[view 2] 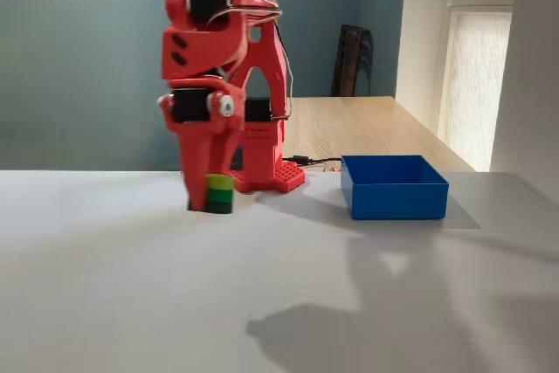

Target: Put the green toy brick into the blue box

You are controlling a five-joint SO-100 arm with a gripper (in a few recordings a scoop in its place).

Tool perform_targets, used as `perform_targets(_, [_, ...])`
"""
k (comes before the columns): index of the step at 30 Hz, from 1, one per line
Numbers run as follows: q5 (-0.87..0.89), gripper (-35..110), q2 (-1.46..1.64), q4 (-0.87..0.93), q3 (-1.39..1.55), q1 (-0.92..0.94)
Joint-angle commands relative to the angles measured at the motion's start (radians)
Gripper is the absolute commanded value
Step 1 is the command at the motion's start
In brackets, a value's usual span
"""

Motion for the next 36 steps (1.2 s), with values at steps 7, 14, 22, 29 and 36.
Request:
perform_targets(7, [0.012,0,0.126,0.138,-0.095,-0.428])
perform_targets(14, [0.066,0,0.126,0.253,-0.118,-0.696])
perform_targets(22, [0.143,0,0.126,0.368,-0.129,-0.962])
perform_targets(29, [0.213,0,0.126,0.451,-0.121,-1.17])
perform_targets(36, [0.264,0,0.126,0.483,-0.044,-1.292])
